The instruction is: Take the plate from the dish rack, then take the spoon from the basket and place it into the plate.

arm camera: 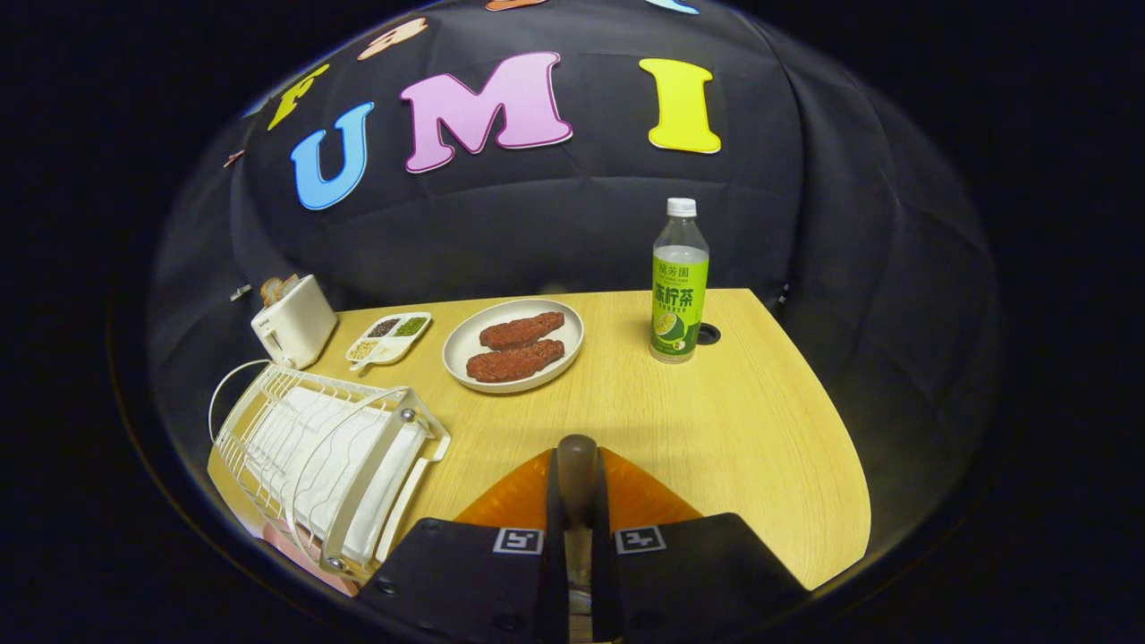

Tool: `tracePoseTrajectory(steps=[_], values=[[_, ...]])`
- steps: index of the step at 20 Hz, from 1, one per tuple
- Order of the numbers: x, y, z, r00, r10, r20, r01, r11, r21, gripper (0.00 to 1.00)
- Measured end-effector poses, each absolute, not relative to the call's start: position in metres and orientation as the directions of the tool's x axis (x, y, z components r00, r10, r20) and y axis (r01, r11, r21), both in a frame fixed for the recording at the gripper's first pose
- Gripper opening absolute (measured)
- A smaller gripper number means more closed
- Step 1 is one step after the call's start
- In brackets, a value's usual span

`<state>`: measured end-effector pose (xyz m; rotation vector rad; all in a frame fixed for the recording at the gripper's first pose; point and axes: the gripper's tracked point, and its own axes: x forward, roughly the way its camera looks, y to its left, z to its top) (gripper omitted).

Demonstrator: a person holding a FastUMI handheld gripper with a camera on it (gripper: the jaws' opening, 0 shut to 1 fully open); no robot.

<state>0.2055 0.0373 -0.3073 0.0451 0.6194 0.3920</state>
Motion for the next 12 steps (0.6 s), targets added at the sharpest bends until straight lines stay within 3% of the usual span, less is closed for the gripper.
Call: tracePoseTrajectory(steps=[12], values=[[0.156, 0.047, -0.154, 0.842, 0.347, -0.413, -0.316, 0.938, 0.144, 0.13]])
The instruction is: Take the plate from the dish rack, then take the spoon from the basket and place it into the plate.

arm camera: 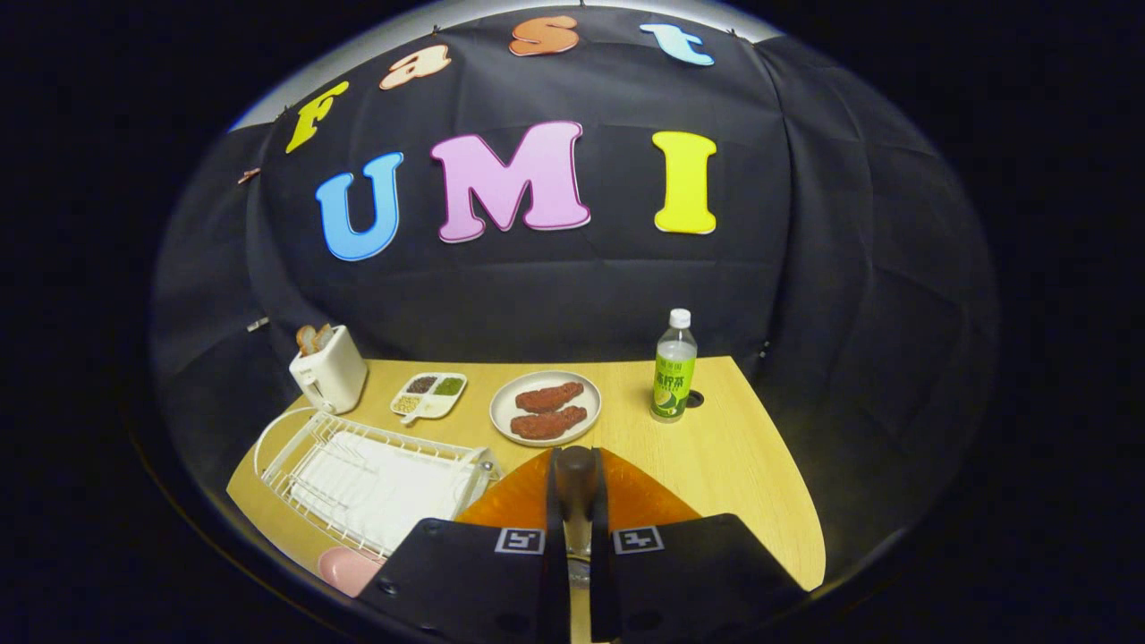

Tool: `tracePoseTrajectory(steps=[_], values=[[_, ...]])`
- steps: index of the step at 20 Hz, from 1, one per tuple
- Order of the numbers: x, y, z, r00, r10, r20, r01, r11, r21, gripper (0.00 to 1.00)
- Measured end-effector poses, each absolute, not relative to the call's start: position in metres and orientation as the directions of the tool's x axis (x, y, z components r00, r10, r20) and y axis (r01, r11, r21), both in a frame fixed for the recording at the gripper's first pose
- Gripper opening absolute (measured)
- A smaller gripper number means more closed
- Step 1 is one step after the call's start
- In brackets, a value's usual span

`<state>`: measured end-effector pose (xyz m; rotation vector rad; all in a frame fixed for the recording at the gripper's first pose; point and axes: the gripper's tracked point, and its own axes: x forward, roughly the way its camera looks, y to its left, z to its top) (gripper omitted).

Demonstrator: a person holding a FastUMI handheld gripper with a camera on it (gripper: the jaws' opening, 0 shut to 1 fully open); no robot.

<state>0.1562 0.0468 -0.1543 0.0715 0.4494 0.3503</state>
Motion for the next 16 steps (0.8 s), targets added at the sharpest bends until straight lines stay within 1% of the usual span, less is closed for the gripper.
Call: tracePoseTrajectory(steps=[2, 4, 8, 11, 16], values=[[0.138, 0.052, -0.133, 0.856, 0.335, -0.394, -0.302, 0.942, 0.145, 0.13], [0.114, 0.067, -0.121, 0.85, 0.348, -0.395, -0.297, 0.937, 0.185, 0.13], [0.069, 0.103, -0.113, 0.832, 0.385, -0.4, -0.292, 0.917, 0.273, 0.13], [0.03, 0.139, -0.128, 0.794, 0.436, -0.422, -0.308, 0.889, 0.34, 0.13], [-0.035, 0.199, -0.182, 0.683, 0.532, -0.501, -0.334, 0.837, 0.434, 0.13]])
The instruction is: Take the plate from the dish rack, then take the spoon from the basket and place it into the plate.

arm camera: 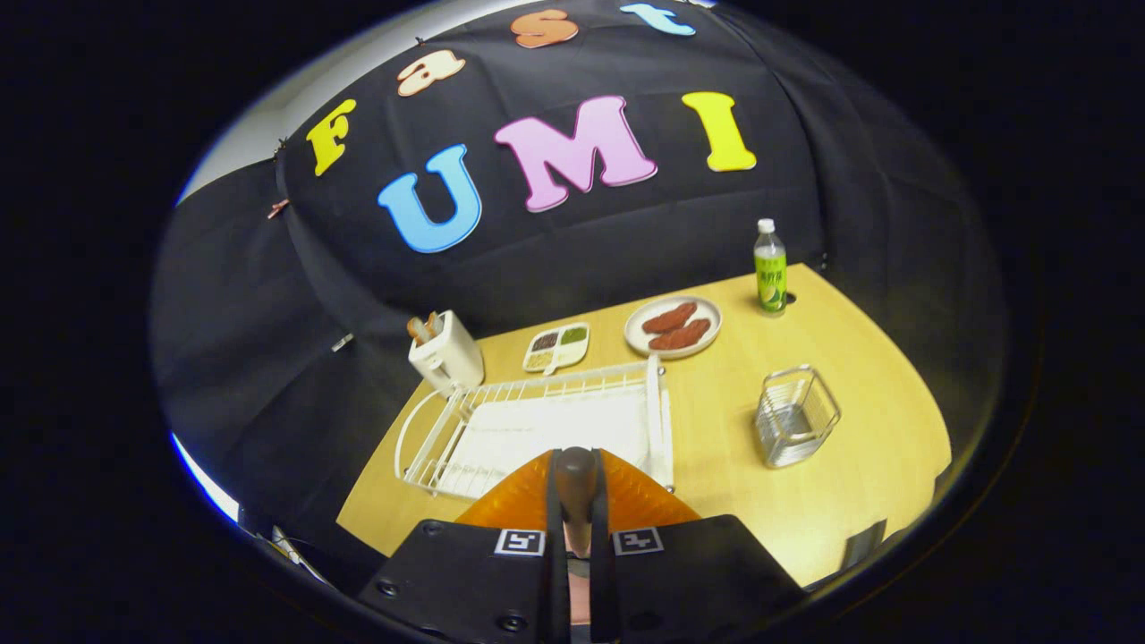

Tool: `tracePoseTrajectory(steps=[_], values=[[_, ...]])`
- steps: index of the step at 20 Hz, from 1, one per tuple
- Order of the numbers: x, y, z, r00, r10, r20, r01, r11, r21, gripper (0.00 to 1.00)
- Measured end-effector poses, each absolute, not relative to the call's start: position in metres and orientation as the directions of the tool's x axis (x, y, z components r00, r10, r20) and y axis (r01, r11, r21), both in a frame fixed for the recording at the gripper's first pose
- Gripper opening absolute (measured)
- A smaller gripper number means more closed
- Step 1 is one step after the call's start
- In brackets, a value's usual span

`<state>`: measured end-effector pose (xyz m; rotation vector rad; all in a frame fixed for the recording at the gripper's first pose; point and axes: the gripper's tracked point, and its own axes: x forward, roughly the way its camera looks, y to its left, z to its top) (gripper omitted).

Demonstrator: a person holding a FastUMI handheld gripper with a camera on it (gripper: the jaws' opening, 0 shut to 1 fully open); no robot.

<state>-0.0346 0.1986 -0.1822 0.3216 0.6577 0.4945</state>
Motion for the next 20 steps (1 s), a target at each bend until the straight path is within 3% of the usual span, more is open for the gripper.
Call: tracePoseTrajectory(steps=[6, 20], values=[[-0.067, 0.244, -0.228, 0.621, 0.56, -0.548, -0.332, 0.822, 0.464, 0.13], [-0.081, 0.251, -0.314, 0.577, 0.465, -0.671, -0.1, 0.856, 0.507, 0.16]])
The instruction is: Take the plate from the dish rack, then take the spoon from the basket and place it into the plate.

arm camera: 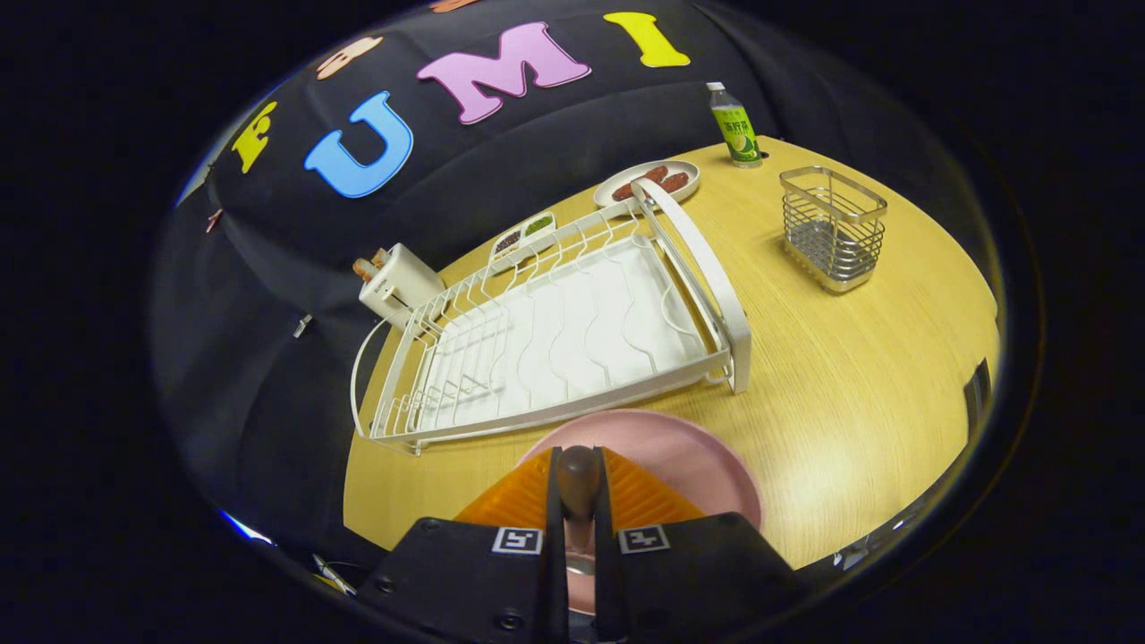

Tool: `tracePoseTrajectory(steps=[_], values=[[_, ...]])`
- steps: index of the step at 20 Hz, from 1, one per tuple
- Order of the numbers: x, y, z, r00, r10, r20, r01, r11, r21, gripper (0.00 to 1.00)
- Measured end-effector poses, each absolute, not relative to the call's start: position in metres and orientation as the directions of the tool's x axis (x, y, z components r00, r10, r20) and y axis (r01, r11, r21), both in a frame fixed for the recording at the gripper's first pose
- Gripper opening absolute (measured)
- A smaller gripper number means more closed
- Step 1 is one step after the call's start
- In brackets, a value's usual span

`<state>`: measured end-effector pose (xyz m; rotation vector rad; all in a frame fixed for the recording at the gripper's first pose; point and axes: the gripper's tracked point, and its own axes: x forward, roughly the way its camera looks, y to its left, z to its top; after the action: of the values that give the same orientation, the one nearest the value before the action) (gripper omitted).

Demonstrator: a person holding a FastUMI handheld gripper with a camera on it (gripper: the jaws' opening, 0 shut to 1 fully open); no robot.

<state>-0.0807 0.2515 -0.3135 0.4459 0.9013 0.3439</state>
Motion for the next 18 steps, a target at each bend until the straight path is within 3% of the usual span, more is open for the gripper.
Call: tracePoseTrajectory(steps=[1, 3, 4, 6, 13, 18], values=[[-0.079, 0.248, -0.313, 0.586, 0.456, -0.67, -0.099, 0.861, 0.499, 0.16], [-0.077, 0.243, -0.31, 0.593, 0.448, -0.669, -0.101, 0.866, 0.49, 0.34], [-0.077, 0.242, -0.307, 0.594, 0.454, -0.664, -0.104, 0.862, 0.497, 0.62], [-0.074, 0.232, -0.298, 0.612, 0.448, -0.651, -0.107, 0.863, 0.493, 0.97], [-0.06, 0.154, -0.239, 0.736, 0.366, -0.57, -0.134, 0.904, 0.407, 0.99], [-0.033, 0.109, -0.167, 0.855, 0.294, -0.427, -0.132, 0.92, 0.368, 0.98]])
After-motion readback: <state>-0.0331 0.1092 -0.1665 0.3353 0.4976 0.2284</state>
